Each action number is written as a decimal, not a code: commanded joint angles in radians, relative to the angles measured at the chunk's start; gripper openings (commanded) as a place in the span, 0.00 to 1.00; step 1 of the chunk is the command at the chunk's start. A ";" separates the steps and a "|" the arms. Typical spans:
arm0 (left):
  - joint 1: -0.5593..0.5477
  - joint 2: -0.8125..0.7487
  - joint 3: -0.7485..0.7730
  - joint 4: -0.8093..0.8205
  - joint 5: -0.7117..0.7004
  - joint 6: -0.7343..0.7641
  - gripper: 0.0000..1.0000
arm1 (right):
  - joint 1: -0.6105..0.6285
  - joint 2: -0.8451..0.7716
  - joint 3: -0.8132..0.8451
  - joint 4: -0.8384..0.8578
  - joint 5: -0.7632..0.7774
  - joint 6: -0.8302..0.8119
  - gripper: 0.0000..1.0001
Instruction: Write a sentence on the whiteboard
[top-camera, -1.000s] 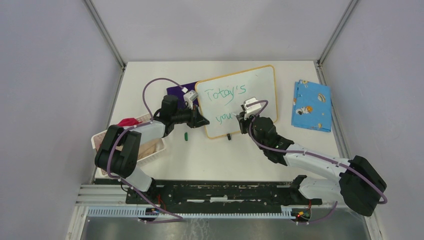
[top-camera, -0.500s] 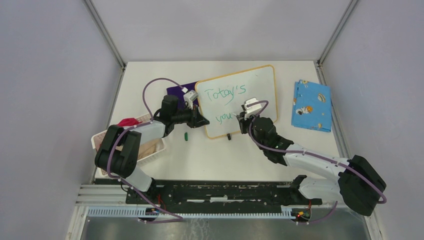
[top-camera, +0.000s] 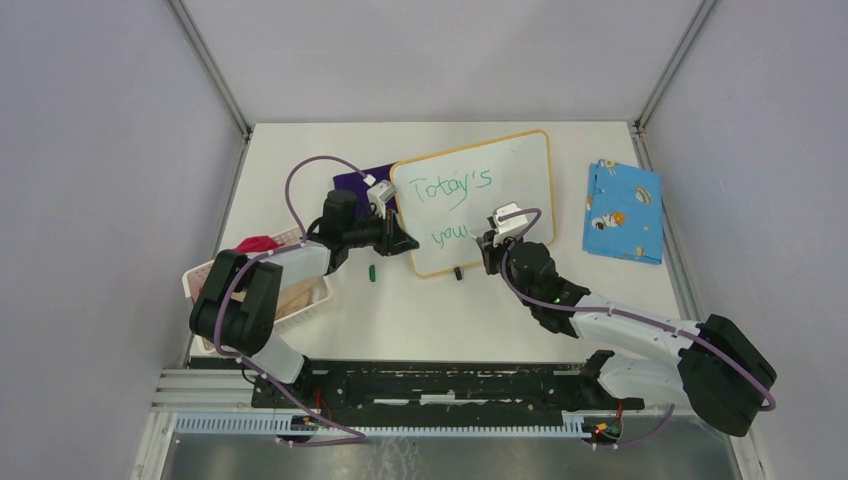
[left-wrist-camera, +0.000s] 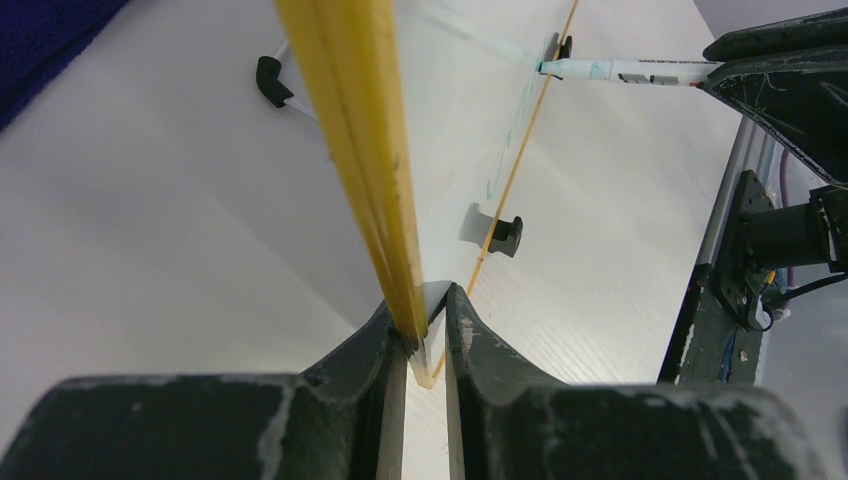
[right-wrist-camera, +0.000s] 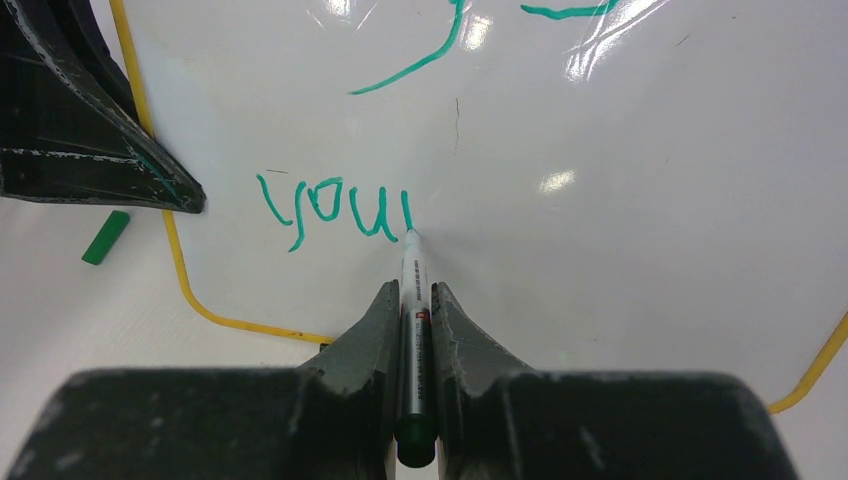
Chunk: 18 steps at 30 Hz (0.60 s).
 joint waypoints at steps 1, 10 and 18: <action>-0.013 0.021 0.012 -0.045 -0.095 0.103 0.02 | -0.008 -0.012 -0.010 0.019 0.021 0.009 0.00; -0.014 0.021 0.011 -0.045 -0.096 0.104 0.02 | -0.009 0.007 0.039 0.019 0.023 -0.003 0.00; -0.014 0.023 0.012 -0.048 -0.097 0.108 0.02 | -0.017 0.023 0.079 0.018 0.024 -0.015 0.00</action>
